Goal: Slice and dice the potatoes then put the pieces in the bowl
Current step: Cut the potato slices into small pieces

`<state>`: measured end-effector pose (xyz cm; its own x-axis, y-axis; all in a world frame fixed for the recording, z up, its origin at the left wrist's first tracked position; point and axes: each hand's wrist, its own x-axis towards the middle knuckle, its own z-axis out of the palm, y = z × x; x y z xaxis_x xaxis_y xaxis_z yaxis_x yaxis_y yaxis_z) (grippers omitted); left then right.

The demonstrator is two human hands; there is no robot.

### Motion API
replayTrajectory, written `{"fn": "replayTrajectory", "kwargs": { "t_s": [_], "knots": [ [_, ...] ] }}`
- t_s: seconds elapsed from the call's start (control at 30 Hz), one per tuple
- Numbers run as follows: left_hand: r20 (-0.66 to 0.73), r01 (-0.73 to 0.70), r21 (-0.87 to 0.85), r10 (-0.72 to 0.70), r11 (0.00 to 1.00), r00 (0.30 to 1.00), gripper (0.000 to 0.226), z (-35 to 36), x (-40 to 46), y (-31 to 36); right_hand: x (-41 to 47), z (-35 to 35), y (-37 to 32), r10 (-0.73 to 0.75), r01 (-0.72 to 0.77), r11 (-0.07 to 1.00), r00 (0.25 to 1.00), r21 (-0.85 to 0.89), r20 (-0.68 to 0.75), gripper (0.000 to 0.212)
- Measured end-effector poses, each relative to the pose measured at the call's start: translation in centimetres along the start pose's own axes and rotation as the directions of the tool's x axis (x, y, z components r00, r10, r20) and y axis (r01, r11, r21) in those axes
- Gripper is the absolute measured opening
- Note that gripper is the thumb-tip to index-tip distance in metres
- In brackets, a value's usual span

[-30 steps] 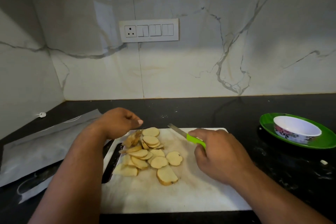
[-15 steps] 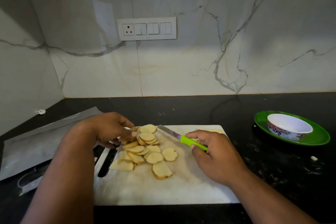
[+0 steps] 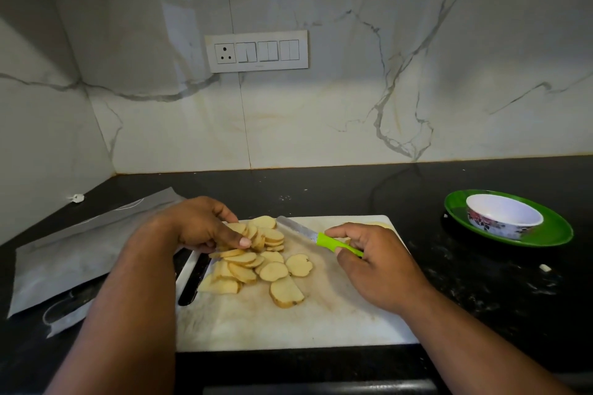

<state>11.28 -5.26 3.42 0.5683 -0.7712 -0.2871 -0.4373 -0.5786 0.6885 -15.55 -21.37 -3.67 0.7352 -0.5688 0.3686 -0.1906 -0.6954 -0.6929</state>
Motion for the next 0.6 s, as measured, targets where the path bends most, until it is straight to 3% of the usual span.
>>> {"fn": "replayTrajectory", "kwargs": {
  "t_s": [0.47,0.53,0.6],
  "knots": [
    [0.179,0.083,-0.348,-0.021,0.934,0.984,0.117,0.3,0.9,-1.5,0.1,0.0,-0.2,0.004,-0.003,0.999,1.0,-0.042,0.015,0.03],
    [0.129,0.097,-0.395,-0.05,0.914,0.99,0.105,0.3,1.3,-1.7,0.1,-0.1,-0.2,0.008,-0.007,0.999,1.0,-0.048,0.018,0.03],
    [0.03,0.095,-0.393,-0.091,0.915,0.995,0.078,0.4,1.6,-1.7,0.0,-0.1,-0.2,0.003,-0.002,0.999,1.0,-0.053,0.016,0.03]
  ]
}}
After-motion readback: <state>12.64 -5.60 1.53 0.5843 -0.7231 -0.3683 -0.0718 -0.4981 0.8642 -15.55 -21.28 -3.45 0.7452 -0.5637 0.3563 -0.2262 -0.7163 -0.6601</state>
